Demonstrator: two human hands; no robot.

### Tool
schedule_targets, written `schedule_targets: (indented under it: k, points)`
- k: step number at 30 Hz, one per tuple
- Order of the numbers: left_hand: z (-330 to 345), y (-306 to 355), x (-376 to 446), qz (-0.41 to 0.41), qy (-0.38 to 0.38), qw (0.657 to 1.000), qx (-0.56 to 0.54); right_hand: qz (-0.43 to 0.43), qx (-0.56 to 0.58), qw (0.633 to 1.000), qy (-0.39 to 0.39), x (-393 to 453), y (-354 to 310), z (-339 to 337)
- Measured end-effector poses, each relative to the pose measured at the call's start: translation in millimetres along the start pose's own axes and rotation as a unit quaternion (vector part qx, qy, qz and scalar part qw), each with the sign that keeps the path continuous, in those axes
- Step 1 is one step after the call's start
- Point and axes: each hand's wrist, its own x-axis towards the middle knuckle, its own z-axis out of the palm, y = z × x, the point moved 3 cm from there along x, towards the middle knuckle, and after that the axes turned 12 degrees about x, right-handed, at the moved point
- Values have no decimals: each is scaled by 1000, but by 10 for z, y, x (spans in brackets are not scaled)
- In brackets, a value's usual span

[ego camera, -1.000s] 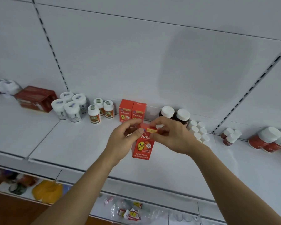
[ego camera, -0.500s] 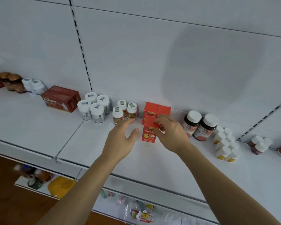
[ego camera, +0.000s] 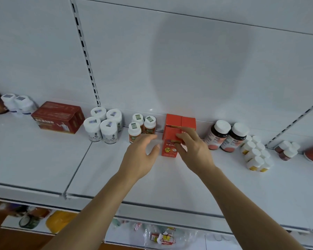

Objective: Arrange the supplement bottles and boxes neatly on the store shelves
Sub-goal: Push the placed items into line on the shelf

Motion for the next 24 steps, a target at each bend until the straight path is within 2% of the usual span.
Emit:
schedule_targets:
  k: [9, 17, 21, 24]
  points:
    - [3, -102, 81, 49, 9, 998, 44, -14, -57, 998, 24, 27, -67, 67]
    - [-18, -69, 84, 67, 60, 991, 94, 0, -90, 996, 7, 44, -62, 89]
    - [-17, -27, 123, 88, 80, 981, 151, 17, -105, 994, -12, 48, -86, 58]
    - [32, 37, 161, 85, 66, 971, 213, 23, -119, 992, -15, -8, -107, -64]
